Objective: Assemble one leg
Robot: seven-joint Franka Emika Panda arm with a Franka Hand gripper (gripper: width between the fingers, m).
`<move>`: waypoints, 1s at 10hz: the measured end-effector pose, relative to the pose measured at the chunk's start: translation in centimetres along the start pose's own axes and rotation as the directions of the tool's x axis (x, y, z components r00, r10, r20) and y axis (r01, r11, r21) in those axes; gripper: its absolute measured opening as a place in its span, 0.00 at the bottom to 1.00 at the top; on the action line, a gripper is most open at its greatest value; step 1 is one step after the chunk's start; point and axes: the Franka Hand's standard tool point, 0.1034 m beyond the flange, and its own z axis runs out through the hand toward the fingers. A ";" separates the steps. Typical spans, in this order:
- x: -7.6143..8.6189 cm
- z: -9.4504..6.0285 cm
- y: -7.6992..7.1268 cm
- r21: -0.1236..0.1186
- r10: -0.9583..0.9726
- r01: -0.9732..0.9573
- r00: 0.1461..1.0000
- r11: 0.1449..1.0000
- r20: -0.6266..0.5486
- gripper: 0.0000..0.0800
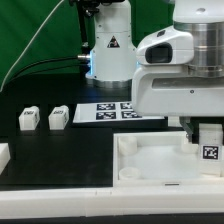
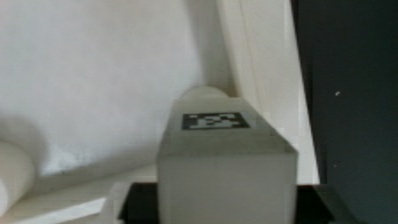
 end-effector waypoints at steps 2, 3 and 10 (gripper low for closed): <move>0.0 0.0 0.1 0.003 0.221 -0.221 0.975 0.975 0.000 0.37; 0.1 0.1 0.2 0.008 0.410 -0.410 0.912 0.912 0.000 0.37; 0.0 0.0 0.1 0.008 0.947 -0.947 0.320 0.320 0.006 0.37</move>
Offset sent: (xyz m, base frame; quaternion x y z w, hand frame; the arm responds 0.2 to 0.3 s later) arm -0.0108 -0.0055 0.0011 0.0040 0.0024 0.3745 0.9272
